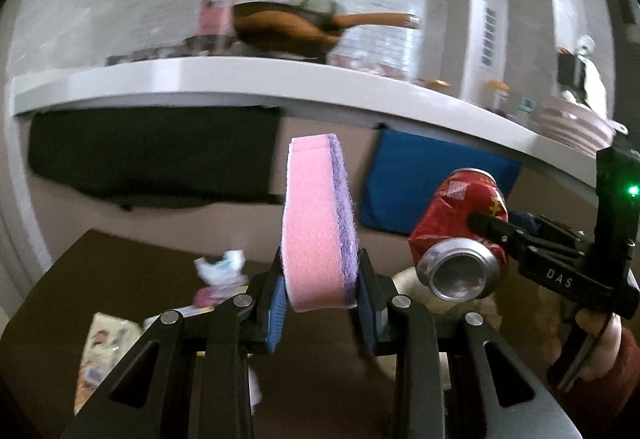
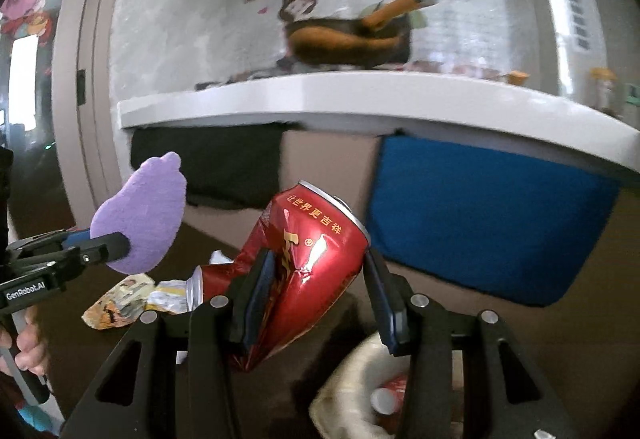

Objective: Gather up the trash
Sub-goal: 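Carry the sponge and the red can over the bin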

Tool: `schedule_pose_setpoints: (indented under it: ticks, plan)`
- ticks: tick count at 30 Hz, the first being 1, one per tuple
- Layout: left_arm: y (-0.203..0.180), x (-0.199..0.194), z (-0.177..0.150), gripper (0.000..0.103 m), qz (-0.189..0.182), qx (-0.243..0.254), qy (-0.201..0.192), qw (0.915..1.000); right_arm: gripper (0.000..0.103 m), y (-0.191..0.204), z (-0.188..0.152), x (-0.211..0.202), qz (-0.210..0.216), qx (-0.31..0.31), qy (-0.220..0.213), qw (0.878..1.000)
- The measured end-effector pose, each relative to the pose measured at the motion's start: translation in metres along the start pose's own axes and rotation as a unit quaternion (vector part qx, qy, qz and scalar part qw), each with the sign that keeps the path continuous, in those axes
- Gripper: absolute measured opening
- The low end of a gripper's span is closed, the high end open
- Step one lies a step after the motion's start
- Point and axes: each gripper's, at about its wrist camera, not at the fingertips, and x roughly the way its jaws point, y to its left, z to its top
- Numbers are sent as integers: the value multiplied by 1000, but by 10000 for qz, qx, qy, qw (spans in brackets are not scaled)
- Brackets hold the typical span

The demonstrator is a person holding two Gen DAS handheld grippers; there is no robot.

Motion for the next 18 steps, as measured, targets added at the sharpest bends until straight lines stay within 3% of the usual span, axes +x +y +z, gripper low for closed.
schedule_pose_setpoints:
  ticks: [8,18]
  plan:
    - [-69,25,6,32,-441,376,19,9983,43,-65,-17,-39,-619,298,-110,9976]
    - [-108,84,-25,32,-874,398,681,9930,43,-105,-52,-45,-1165,301,138,9926]
